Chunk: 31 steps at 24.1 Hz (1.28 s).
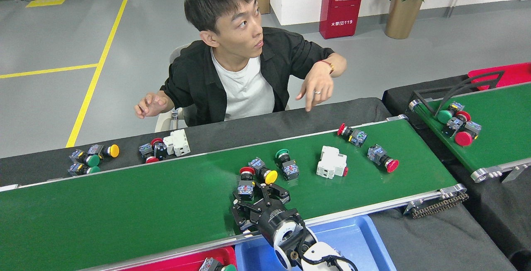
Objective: Pick switch part from conveyor to tray
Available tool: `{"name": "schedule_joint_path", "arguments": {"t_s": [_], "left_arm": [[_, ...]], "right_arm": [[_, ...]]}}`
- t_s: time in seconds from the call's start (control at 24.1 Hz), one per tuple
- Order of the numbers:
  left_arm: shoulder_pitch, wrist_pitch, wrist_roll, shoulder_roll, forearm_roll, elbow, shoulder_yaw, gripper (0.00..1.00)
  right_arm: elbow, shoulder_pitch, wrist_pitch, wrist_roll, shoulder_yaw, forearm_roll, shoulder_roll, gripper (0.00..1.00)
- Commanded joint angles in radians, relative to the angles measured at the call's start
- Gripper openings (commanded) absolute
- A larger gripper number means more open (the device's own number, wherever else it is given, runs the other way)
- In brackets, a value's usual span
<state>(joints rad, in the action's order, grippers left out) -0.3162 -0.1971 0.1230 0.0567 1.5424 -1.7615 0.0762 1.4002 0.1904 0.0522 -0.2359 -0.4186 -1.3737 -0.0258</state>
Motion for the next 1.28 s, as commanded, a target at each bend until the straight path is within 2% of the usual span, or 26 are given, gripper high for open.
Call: {"name": "schedule_joint_path", "arguments": {"t_s": [0.0, 0.08, 0.25, 0.33, 0.41, 0.46, 0.54, 0.58, 0.66, 0.79, 0.95, 1.08, 1.16, 1.24], "left_arm": [[0.003, 0.002, 0.004, 0.003, 0.004, -0.013, 0.001, 1.0], [0.003, 0.002, 0.004, 0.002, 0.004, -0.013, 0.001, 1.0], [0.006, 0.004, 0.004, 0.002, 0.004, -0.013, 0.002, 1.0], [0.009, 0.002, 0.004, 0.003, 0.004, -0.013, 0.002, 1.0], [0.009, 0.004, 0.004, 0.003, 0.004, -0.013, 0.002, 1.0], [0.009, 0.004, 0.004, 0.005, 0.004, -0.013, 0.002, 1.0], [0.017, -0.001, 0.004, 0.008, 0.004, -0.013, 0.001, 1.0], [0.026, -0.004, 0.003, 0.008, 0.004, -0.013, 0.001, 1.0], [0.065, -0.005, -0.031, 0.008, 0.004, -0.013, -0.006, 1.0], [0.169, -0.005, -0.118, 0.008, 0.005, -0.004, -0.045, 1.0], [0.272, 0.002, -0.171, -0.002, 0.007, 0.031, -0.118, 1.0], [0.322, 0.008, -0.232, -0.023, 0.041, 0.079, -0.193, 1.0], [0.356, 0.008, -0.249, -0.072, 0.079, 0.1, -0.24, 1.0], [0.388, 0.008, -0.256, -0.124, 0.133, 0.146, -0.266, 1.0]], "right_arm": [[0.039, 0.006, -0.046, 0.0, 0.001, 0.002, 0.009, 0.07], [0.089, -0.017, -0.092, 0.0, 0.0, 0.001, 0.024, 0.07], [0.252, -0.144, -0.261, 0.0, -0.043, -0.008, 0.056, 0.07], [0.296, -0.187, -0.302, 0.0, -0.074, -0.01, 0.087, 0.07], [0.335, -0.206, -0.356, 0.001, -0.112, -0.01, 0.118, 0.15], [0.342, -0.206, -0.368, 0.003, -0.124, -0.01, 0.119, 0.26], [0.347, -0.209, -0.42, 0.012, -0.147, -0.01, 0.124, 0.72], [0.347, -0.209, -0.46, 0.021, -0.149, -0.01, 0.125, 1.0], [0.347, -0.21, -0.509, 0.026, -0.149, -0.01, 0.125, 1.0], [0.347, -0.21, -0.506, 0.026, -0.146, -0.01, 0.124, 1.0], [0.367, -0.212, -0.465, 0.026, -0.115, -0.008, 0.124, 1.0], [0.37, -0.241, -0.302, 0.05, 0.049, -0.007, 0.118, 1.0], [0.37, -0.299, -0.172, 0.109, 0.181, 0.002, 0.118, 1.0], [0.37, -0.362, -0.143, 0.168, 0.307, 0.019, 0.119, 1.0]]}}
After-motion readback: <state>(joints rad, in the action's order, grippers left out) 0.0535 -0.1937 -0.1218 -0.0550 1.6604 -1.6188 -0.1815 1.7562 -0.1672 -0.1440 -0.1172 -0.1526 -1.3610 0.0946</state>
